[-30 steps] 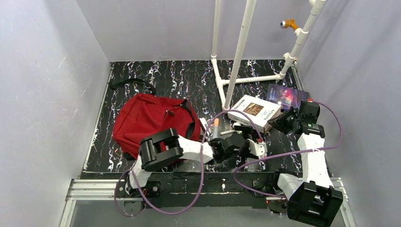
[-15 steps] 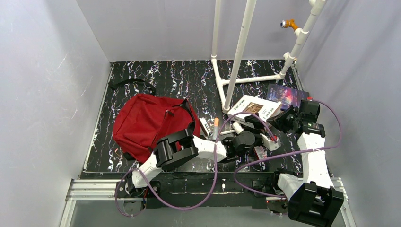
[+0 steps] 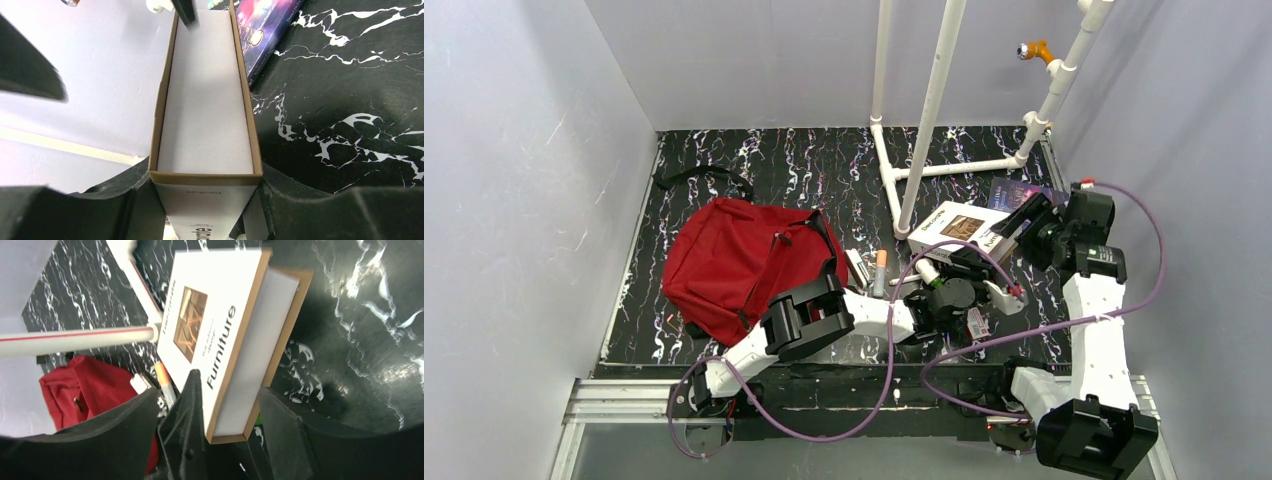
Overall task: Pack the student bag
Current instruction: Pick up the book from the center of the board.
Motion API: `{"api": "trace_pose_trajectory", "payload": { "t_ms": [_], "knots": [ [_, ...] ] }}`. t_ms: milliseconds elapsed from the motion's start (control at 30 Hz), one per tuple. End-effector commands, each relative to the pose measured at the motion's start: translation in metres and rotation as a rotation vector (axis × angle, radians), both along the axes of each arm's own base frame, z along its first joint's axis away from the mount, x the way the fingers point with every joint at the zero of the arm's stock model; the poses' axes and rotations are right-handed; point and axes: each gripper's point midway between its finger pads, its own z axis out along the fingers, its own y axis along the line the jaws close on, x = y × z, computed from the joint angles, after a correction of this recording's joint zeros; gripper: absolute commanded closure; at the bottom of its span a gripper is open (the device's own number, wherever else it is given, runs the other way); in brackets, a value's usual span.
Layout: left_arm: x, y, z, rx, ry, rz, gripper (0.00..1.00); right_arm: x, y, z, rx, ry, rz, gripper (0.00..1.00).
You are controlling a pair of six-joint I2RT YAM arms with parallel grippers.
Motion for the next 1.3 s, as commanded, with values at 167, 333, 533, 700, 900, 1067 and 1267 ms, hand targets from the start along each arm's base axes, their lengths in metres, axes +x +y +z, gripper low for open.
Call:
{"api": "trace_pose_trajectory", "payload": {
  "t_ms": [167, 333, 533, 700, 900, 1067, 1267],
  "knots": [
    [-0.033, 0.025, 0.104, -0.16, 0.022, 0.047, 0.81, 0.024, -0.029, 0.108, -0.52, -0.204, 0.097, 0.02],
    [-0.054, 0.054, 0.138, -0.234, 0.237, 0.012, 0.83, 0.032, -0.016, 0.143, -0.603, -0.259, 0.143, 0.02],
    [-0.108, 0.098, 0.15, -0.198, 0.608, -0.115, 0.94, 0.032, -0.009, 0.166, -0.594, -0.325, 0.143, 0.02],
    [-0.125, 0.173, 0.165, -0.18, 0.721, -0.089, 0.97, 0.024, -0.004, 0.196, -0.572, -0.412, 0.134, 0.02],
    [-0.105, 0.28, 0.192, -0.204, 0.644, 0.101, 0.96, 0.037, 0.016, 0.19, -0.469, -0.412, 0.177, 0.02],
    [-0.075, 0.359, 0.221, -0.228, 0.372, 0.307, 0.98, 0.039, 0.088, 0.129, -0.128, -0.286, 0.365, 0.04],
    [-0.051, 0.393, 0.235, -0.284, 0.063, 0.402, 1.0, -0.012, 0.242, 0.115, 0.267, -0.276, 0.664, 0.02]
  ]
}}
